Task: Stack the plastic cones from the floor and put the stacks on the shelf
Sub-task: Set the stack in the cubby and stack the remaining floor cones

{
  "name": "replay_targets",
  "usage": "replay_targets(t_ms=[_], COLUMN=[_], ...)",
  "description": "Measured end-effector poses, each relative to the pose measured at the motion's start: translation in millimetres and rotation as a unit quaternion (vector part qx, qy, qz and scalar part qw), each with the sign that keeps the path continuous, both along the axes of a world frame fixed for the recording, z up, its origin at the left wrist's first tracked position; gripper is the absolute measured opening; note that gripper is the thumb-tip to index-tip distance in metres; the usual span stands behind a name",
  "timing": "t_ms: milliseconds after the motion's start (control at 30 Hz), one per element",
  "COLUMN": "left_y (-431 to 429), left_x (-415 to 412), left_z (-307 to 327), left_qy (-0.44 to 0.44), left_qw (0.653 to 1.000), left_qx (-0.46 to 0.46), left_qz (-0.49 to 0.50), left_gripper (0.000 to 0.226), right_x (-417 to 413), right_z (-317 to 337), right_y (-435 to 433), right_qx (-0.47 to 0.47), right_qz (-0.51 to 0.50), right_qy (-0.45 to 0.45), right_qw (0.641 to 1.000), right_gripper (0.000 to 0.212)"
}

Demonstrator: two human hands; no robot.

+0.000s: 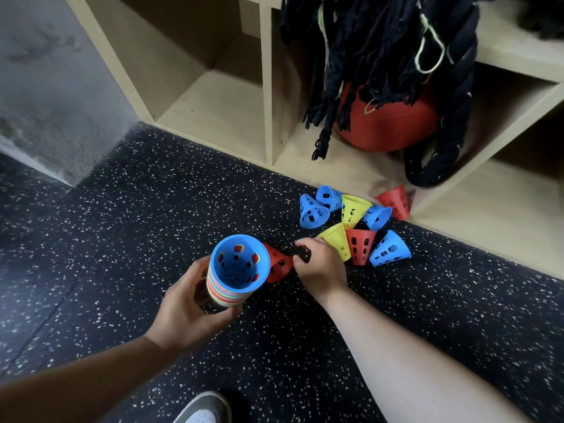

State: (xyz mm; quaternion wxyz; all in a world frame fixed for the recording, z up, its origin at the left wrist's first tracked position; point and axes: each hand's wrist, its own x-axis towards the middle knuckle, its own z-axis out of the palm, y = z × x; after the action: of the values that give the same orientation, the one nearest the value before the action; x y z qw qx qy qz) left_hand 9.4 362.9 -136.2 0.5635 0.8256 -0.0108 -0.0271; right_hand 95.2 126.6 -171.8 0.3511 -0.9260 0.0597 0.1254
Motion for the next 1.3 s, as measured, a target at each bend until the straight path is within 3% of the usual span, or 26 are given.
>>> replay_targets(t_ms=[133, 267, 367, 467, 600, 733, 1000, 1167, 1300], left_y=[2, 6, 10, 11, 2, -15, -55, -55, -56], left_x=[-2, -4, -6, -5, -1, 5, 14, 16, 18], left_z=[0, -2, -4, -8, -11, -13, -15, -18, -20], left_qy=[0.0, -0.004, 0.007, 0.011, 0.013, 0.006, -0.016, -0.026, -0.019], left_qw=[1.0, 0.999, 0.999, 1.0, 1.0, 0.998, 0.996, 0.997, 0.997], left_qx=[0.018, 0.033, 0.031, 0.027, 0.018, 0.036, 0.034, 0.032, 0.028], left_qz=[-0.002, 0.001, 0.006, 0.008, -0.009, -0.044, -0.081, -0.071, -0.067], left_gripper=[0.075, 0.072, 0.071, 0.069, 0.072, 0.075, 0.075, 0.073, 0.074], right_x=[-6, -8, -12, -20, -34, -49, -59, -53, -53], right_z=[-1, -5, -1, 15, 64, 129, 152, 156, 154], right_y=[12, 17, 16, 5, -27, -55, -49, -65, -59], right_qx=[0.038, 0.02, 0.02, 0.031, 0.111, 0.192, 0.258, 0.319, 0.357], right_qz=[0.046, 0.042, 0.021, -0.017, -0.095, -0.15, -0.1, -0.145, -0.08], right_qy=[0.042, 0.018, 0.02, -0.035, -0.133, -0.175, -0.118, -0.13, -0.067], right_qw=[0.997, 0.999, 0.999, 0.999, 0.98, 0.954, 0.954, 0.927, 0.928], right_gripper=[0.049, 0.023, 0.019, 0.017, 0.018, 0.023, 0.021, 0.027, 0.029])
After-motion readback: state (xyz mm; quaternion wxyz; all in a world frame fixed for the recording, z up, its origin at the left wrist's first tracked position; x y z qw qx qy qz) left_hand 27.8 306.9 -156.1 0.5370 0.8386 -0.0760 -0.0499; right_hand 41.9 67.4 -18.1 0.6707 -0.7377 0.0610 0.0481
